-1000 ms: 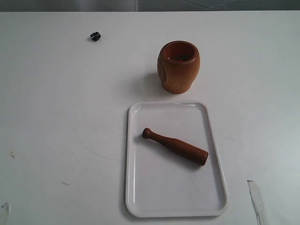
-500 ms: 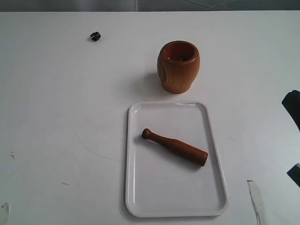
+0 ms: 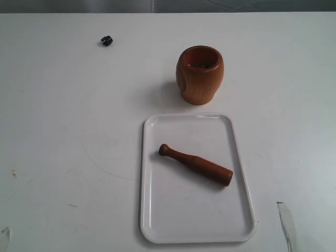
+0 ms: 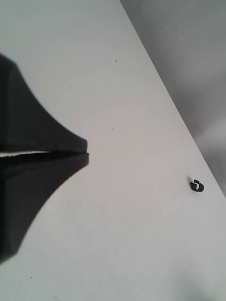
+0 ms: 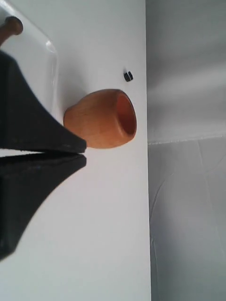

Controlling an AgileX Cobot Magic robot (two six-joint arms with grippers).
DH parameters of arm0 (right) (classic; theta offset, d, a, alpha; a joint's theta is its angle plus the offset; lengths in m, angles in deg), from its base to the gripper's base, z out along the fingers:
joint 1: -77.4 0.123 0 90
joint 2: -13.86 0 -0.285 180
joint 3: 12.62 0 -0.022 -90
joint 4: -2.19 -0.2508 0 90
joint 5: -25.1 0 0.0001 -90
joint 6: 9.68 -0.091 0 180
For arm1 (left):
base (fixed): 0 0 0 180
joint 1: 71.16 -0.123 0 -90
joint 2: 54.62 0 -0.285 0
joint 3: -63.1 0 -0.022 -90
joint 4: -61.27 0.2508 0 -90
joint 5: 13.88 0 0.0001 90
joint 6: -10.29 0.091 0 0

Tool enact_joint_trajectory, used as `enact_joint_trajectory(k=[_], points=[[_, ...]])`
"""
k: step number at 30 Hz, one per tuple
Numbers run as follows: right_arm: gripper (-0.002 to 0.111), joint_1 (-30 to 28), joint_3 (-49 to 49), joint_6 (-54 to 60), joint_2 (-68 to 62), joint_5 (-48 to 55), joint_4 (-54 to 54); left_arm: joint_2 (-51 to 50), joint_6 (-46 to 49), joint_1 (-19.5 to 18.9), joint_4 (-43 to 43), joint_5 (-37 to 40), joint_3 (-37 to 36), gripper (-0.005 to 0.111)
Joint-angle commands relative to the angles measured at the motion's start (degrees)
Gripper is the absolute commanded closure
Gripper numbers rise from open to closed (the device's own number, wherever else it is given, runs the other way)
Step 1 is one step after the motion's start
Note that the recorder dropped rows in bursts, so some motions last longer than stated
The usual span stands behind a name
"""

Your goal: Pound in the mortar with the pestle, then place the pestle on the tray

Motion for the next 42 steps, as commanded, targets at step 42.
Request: enact_joint_trajectory(k=[42], points=[[0.108, -21.9, 0.2, 6.4, 11.1, 17.6, -0.5, 0.1, -0.5, 0.4, -0.4, -0.2, 0.0, 0.107]])
